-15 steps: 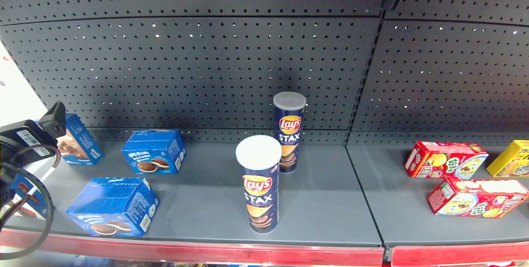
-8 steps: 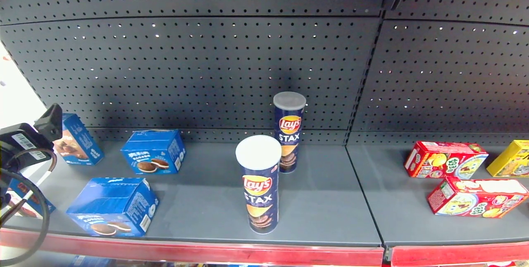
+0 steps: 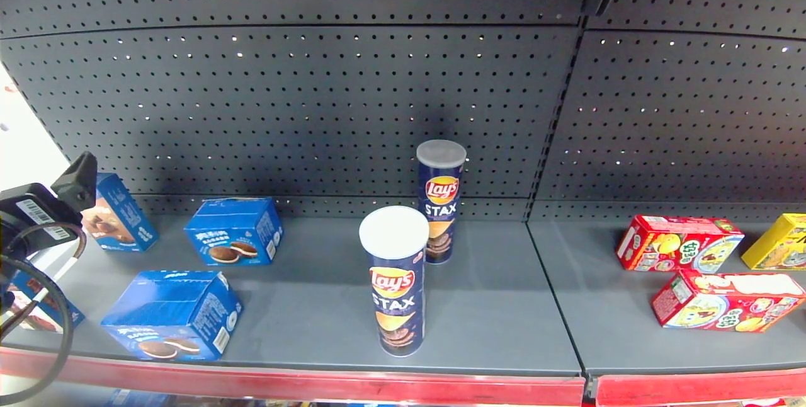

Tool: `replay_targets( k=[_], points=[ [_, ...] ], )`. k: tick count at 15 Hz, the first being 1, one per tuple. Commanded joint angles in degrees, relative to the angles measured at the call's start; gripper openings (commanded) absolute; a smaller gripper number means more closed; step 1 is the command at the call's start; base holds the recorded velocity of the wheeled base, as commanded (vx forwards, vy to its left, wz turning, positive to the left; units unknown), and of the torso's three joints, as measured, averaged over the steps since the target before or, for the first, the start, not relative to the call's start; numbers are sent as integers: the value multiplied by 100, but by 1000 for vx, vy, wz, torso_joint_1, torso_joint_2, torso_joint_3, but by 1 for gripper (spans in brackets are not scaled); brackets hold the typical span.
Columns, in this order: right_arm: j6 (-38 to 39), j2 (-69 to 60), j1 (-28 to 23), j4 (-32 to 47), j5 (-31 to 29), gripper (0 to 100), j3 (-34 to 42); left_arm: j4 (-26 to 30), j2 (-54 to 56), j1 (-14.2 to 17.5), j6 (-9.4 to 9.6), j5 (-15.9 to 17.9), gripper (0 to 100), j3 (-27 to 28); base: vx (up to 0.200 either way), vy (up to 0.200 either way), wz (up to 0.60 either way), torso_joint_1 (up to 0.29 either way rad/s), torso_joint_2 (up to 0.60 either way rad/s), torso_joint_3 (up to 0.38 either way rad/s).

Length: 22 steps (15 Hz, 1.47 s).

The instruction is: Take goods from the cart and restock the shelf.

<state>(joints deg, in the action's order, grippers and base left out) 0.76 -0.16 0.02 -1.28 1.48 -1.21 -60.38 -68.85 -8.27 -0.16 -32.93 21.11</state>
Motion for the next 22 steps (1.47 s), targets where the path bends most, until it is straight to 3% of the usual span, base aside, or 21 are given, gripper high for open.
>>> replay_targets(
  k=[1, 3, 15, 22],
  points=[
    [-49, 16, -2, -250, 2, 100, 121, -44, -14, 0, 7, 58, 100, -20, 0, 0, 0, 0, 0, 0],
    [-40, 16, -2, 198, -77, 100, 121, -106, -14, 0, 7, 67, 100, -55, 0, 0, 0, 0, 0, 0],
    [-49, 16, 6, 128, -86, 100, 121, -97, -5, 27, -2, 76, 100, -46, 0, 0, 0, 0, 0, 0],
    [-49, 16, 6, 128, -86, 100, 121, -44, 583, 27, -11, 85, 100, -99, 0, 0, 0, 0, 0, 0]
  ],
)
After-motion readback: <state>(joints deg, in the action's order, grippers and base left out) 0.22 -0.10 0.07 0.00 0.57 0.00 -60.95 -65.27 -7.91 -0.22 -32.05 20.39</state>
